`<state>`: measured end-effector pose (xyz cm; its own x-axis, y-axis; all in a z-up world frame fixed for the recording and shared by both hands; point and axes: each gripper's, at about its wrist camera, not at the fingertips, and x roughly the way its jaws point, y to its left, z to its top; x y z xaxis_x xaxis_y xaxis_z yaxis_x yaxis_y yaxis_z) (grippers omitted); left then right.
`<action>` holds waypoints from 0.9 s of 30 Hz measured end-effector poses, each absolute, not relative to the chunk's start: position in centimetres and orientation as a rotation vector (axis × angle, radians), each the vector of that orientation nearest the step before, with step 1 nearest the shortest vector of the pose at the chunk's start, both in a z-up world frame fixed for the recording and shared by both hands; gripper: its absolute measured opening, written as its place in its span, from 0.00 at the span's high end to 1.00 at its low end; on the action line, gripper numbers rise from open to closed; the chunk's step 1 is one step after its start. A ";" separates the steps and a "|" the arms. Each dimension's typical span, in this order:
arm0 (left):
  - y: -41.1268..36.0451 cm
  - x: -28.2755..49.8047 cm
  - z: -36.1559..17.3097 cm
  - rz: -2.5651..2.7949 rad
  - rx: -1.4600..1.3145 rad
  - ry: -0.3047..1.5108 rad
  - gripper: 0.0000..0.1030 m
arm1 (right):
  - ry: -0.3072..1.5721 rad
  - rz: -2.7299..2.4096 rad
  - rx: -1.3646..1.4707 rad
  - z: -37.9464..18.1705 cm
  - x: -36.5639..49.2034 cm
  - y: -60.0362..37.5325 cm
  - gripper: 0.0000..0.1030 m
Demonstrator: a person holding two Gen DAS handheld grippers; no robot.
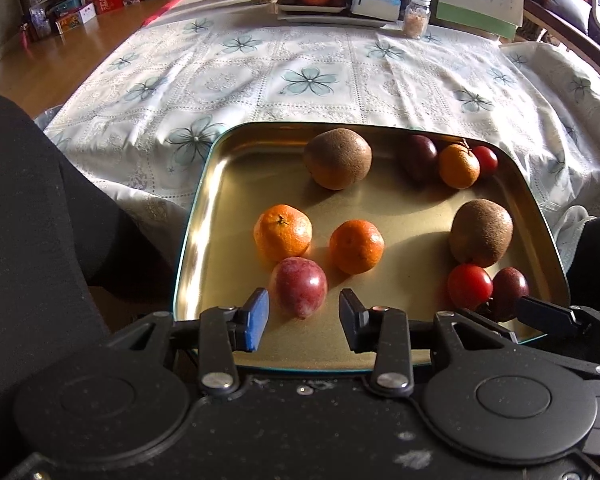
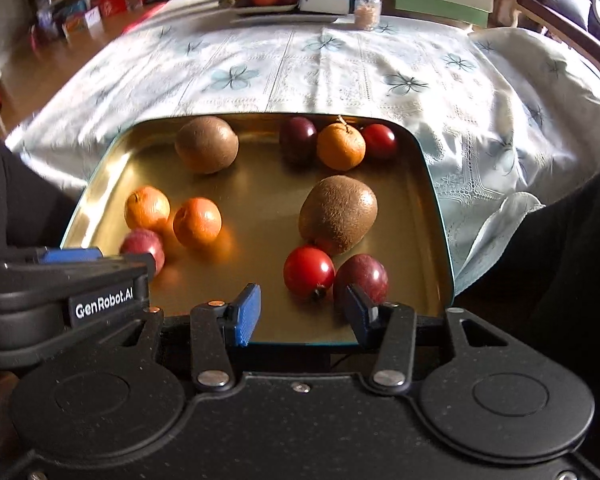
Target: Organize fruits
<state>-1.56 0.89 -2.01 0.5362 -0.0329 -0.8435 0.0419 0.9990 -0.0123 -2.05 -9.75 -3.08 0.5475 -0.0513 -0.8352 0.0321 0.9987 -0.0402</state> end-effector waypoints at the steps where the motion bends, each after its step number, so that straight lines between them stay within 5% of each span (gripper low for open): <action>1: 0.9 -1.6 -2.0 -0.044 0.009 1.004 0.62 | 0.992 -0.049 -0.023 -3.1 -2.0 -9.7 0.47; 27: 0.4 -1.3 -2.7 -0.055 0.059 1.032 0.62 | 1.028 -0.076 0.032 -3.8 -1.7 -10.6 0.47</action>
